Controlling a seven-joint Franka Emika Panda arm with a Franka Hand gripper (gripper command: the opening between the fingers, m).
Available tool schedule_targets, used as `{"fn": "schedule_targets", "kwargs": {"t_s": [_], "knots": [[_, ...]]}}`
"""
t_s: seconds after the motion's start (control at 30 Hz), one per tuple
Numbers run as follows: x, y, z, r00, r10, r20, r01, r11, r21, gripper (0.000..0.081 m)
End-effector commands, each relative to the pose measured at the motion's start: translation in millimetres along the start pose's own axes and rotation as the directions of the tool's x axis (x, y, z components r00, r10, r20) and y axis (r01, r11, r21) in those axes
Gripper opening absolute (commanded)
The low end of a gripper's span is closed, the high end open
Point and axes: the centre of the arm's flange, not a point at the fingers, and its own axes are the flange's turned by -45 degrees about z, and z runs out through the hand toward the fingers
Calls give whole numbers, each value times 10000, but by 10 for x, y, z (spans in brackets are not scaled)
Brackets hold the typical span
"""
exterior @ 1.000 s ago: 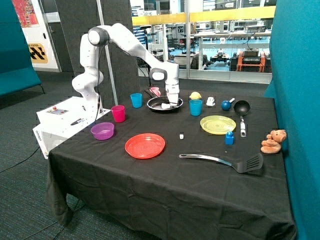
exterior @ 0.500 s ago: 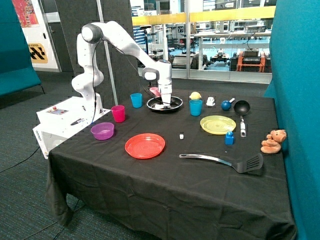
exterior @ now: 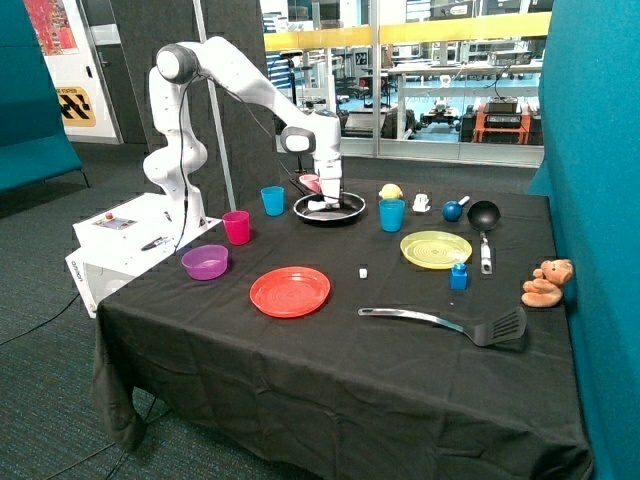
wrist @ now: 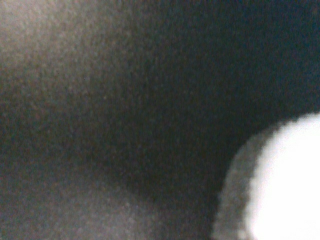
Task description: Clean the pan
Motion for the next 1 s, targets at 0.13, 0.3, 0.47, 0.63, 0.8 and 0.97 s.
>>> {"fn": "schedule_targets", "kwargs": {"t_s": [0.13, 0.3, 0.47, 0.63, 0.8, 0.97], "knots": [[17, 75, -353, 10000, -4, 76, 4, 10000, 26, 0], [-63, 134, -551, 9999, 136, 77, -136, 9999, 25, 0], [-160, 217, -749, 9996, 254, 77, -254, 9997, 24, 0], [-228, 264, -831, 9995, 298, 77, -298, 9996, 24, 0], [-281, 301, -897, 9994, 335, 77, -336, 9994, 24, 0], [-344, 377, -903, 9992, 404, 77, -404, 9992, 23, 0]]}}
